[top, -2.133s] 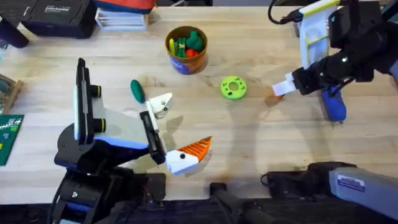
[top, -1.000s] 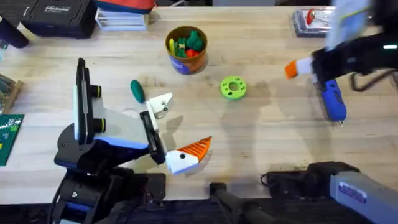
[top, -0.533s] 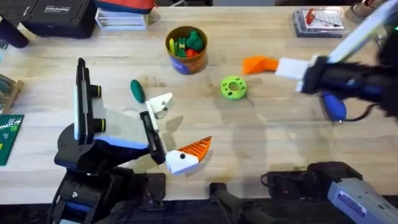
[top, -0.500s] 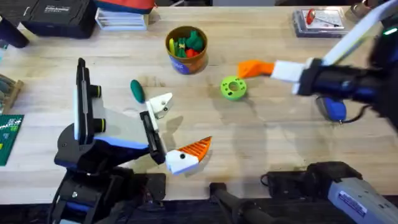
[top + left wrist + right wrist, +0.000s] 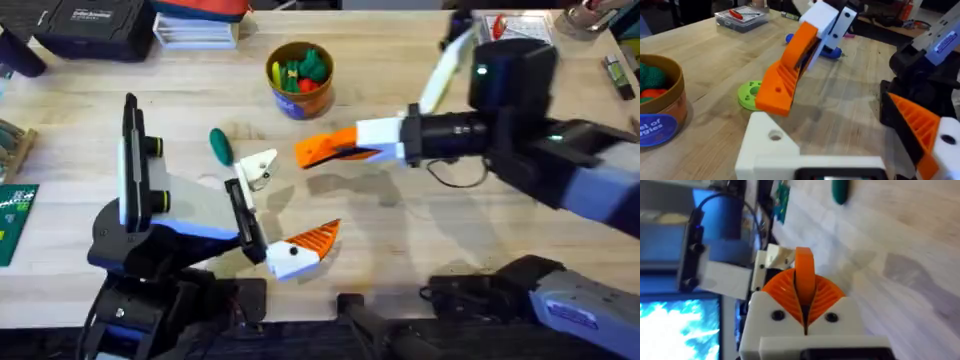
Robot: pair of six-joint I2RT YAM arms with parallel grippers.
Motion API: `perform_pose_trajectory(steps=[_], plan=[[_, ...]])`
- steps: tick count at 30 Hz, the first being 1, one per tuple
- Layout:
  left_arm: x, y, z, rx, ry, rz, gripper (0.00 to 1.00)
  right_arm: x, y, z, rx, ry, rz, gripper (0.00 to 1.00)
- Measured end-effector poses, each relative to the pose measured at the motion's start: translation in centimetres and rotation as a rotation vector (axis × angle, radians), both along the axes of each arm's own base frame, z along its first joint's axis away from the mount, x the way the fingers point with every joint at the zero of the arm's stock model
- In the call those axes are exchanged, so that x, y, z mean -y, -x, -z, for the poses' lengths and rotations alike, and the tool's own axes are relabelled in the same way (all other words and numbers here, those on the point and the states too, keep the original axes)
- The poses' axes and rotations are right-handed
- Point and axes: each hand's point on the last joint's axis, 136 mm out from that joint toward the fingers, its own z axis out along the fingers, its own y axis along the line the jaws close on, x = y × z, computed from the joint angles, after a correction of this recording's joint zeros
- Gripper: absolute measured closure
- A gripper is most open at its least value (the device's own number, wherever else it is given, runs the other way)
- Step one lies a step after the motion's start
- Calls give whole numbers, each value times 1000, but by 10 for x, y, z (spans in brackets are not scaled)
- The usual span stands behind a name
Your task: Pick up the gripper from the table and insert it into the empty holder that is missing its gripper. Then pick up a screw, insert it into the mounting hole, and use the screwdriver to tighten it. Finally, clean up the table by picking up the vegetable and placing it into the bucket.
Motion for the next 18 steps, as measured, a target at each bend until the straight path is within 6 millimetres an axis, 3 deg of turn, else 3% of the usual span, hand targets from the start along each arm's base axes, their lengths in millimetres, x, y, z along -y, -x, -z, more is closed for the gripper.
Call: perform_pose_trajectory(steps=[5,18], plan=[[0,0,0,0,0,0,15,-20,0,-1,-79,-96,-86,994],[-1,-3,2,-31,4,-23,15,-32,4,17,-302,-149,-159,994]])
